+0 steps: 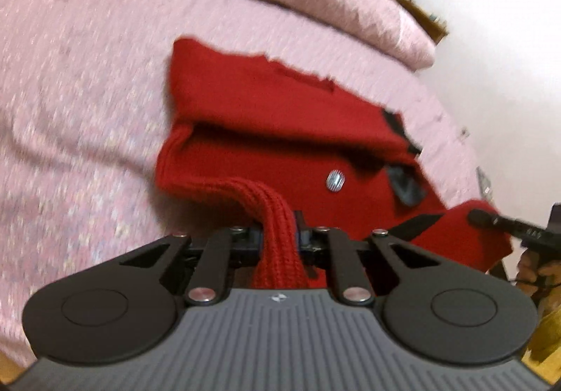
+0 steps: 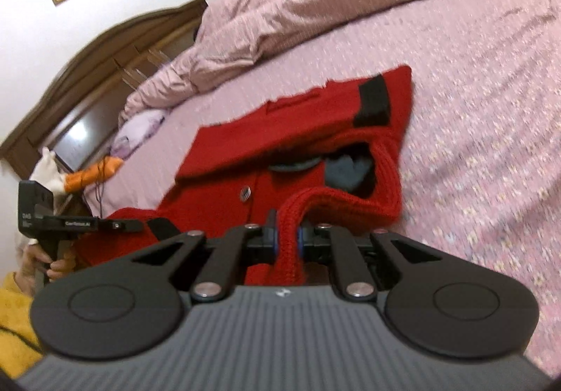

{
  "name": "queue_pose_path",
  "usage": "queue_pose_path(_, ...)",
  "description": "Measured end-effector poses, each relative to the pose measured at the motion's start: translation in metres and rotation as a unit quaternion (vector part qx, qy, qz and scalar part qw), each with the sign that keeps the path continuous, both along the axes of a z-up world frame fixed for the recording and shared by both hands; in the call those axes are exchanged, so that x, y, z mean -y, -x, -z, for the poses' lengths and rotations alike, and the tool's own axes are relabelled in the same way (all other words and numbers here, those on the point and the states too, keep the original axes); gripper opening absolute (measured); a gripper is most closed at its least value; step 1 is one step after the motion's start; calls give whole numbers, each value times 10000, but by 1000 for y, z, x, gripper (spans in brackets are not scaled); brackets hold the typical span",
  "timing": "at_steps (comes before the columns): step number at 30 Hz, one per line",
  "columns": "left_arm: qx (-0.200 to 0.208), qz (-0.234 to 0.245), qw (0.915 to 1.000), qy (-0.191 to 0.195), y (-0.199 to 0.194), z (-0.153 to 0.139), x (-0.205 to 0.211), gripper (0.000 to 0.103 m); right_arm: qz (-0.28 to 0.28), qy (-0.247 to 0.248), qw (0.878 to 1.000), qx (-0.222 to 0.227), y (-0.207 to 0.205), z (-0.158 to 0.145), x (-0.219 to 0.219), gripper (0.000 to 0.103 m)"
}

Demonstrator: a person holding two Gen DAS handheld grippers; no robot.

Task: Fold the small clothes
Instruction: 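Lift the hem with both grippers, fold it onto the collar, release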

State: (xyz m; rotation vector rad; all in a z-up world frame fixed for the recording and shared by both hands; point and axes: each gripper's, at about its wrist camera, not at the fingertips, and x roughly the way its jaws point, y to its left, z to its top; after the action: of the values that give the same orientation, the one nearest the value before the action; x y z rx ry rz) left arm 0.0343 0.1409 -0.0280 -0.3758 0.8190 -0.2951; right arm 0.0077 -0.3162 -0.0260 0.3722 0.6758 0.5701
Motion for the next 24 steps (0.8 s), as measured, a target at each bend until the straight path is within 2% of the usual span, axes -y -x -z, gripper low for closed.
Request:
queue_pose_path(8,436,-172,9984,317,-31,-35,-8,16,148,-296,9992,240,-24,-16,5,12)
queue_pose_path(14,572,-343,9962,567,-59,-52,-15,16,172,-466,9978,440,-50,-26,8,12)
queue_pose_path(18,602,-710,9932,705,-76,-55,-19,16,287,-669,9961,491,-73,-28,11,12)
queue_pose_path(24,483,-1476,9821,1063,-109,-49,-37,16,738,-1047,9905,502,-110,-23,22,12)
